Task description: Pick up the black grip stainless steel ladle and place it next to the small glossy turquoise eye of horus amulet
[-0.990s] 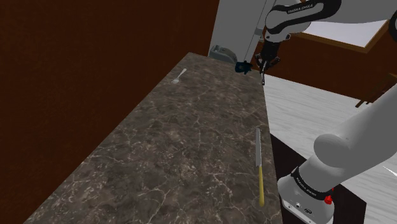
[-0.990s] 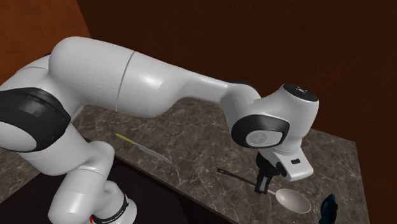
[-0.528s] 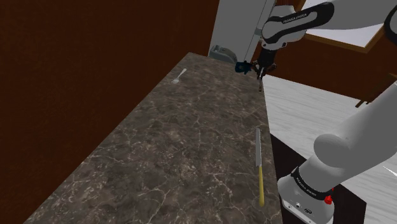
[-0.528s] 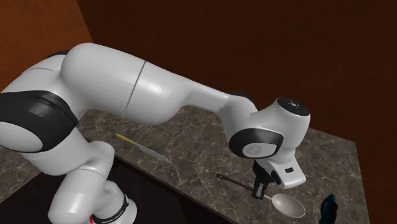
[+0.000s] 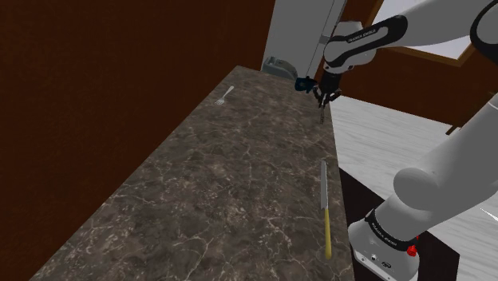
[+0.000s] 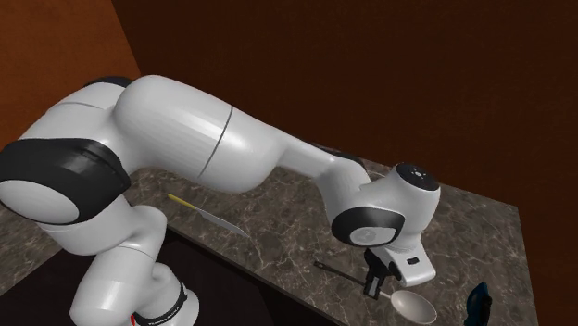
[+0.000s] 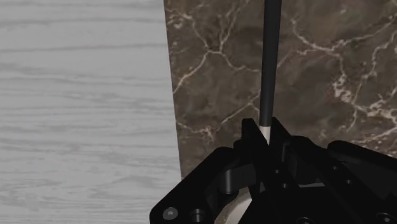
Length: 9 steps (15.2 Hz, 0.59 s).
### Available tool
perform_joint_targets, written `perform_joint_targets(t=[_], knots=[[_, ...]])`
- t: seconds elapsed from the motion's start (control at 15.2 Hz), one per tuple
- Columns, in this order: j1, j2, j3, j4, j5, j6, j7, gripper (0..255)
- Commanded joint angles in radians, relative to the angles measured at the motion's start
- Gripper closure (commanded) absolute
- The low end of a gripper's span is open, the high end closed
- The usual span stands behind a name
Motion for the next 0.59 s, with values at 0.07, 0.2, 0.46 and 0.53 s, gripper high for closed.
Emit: perform_joint_targets(t=[0.07,0.2,0.46,0.53], knots=[[0.0,0.018,0.0,-0.018,-0.003,0.036,0.006,255],[0.0,0.032,0.0,-0.029,-0.006,0.061,0.01,255],[0.0,0.044,-0.001,-0.037,-0.008,0.081,0.013,255],[0.0,0.044,-0.001,-0.037,-0.008,0.081,0.013,255]])
